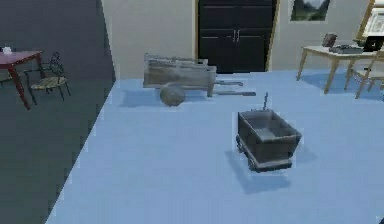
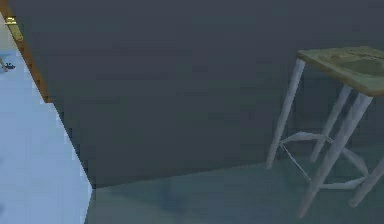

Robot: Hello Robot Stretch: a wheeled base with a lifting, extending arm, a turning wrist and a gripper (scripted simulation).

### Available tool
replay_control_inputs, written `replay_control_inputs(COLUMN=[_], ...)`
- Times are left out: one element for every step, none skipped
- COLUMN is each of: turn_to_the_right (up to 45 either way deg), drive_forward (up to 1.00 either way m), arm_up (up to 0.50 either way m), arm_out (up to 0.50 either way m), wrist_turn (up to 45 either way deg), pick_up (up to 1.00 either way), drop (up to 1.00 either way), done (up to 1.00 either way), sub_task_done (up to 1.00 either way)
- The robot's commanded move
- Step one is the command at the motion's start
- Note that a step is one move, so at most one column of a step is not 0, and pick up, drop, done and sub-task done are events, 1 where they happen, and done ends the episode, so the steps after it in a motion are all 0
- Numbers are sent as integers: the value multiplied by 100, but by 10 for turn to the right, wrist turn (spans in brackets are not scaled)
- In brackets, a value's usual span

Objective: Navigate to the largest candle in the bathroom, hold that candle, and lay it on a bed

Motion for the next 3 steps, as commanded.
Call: replay_control_inputs(turn_to_the_right=[0,0,360], drive_forward=[100,100,0], arm_up=[0,0,0], arm_out=[0,0,0], wrist_turn=[0,0,0], pick_up=[0,0,0], drop=[0,0,0], done=[0,0,0], sub_task_done=[0,0,0])
